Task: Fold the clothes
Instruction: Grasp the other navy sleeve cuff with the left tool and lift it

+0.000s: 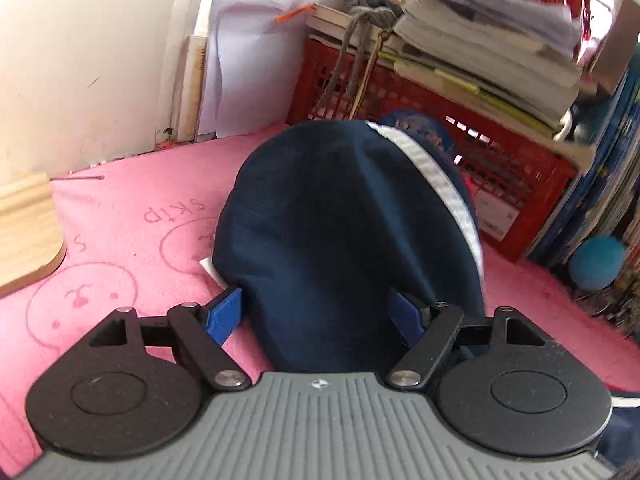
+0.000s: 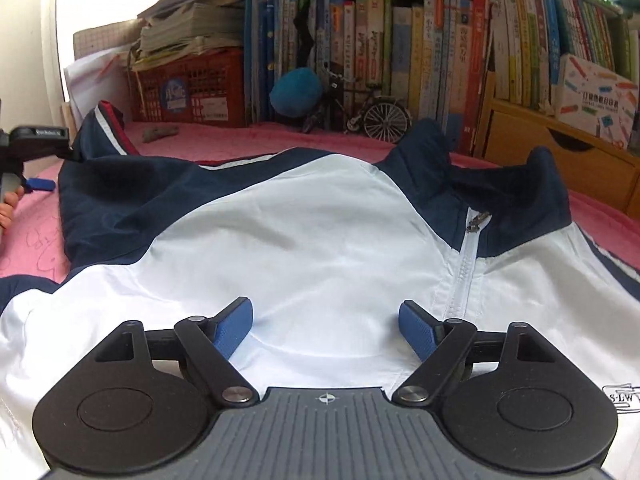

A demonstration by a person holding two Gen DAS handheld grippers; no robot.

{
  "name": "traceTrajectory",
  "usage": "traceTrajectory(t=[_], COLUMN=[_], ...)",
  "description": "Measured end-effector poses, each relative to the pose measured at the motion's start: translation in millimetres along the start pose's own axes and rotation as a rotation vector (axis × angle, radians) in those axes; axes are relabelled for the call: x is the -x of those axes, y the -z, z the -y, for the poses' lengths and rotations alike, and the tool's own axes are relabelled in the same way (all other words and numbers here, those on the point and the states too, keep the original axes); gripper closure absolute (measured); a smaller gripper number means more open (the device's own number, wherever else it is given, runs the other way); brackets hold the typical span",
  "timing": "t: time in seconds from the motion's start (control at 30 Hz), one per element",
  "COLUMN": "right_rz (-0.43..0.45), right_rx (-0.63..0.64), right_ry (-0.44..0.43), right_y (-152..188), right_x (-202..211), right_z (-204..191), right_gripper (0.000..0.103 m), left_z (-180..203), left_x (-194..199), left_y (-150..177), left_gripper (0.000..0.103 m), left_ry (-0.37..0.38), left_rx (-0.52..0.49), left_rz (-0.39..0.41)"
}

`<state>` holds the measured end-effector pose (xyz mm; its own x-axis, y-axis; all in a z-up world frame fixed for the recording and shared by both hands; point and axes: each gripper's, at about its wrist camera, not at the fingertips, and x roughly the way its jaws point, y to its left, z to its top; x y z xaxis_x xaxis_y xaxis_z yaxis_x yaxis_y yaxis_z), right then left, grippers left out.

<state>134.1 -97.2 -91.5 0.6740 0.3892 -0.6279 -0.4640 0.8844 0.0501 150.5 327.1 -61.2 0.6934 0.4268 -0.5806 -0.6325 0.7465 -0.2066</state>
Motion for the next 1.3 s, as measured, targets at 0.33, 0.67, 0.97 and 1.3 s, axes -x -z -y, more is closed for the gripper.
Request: traceTrajectory(t=[0.33,0.67,0.97,1.3], right_rz=[0.083,0.201,0.207,0.252], right_rx=[-0.279,-0.640,-0.636,-0.714], right_ry=[-0.128,-0.205,-0.221,-0.241], right_y=[5.1,26.3,28.8,35.8], right_x=[11.1,19.2,20.5,25.2], right_z=[42.7,104.0,103.7,117.0], right_gripper=[0.024,0.033,0.030,0.030], left_z=[113.0,134.6,122.0,191.7], left_x=[130.4,277.0,276.1,132.1], left_y=[50.4,199.0,104.0,107.6], left_gripper=[0.098,0.071,0.009,0.080], left_ry=[0.528,0.837,0.972,0.712], left_rx=[-0.519,-1.261,-0.765,-0.372], left_rz=[0.094,0.013,-0.036,-0.521])
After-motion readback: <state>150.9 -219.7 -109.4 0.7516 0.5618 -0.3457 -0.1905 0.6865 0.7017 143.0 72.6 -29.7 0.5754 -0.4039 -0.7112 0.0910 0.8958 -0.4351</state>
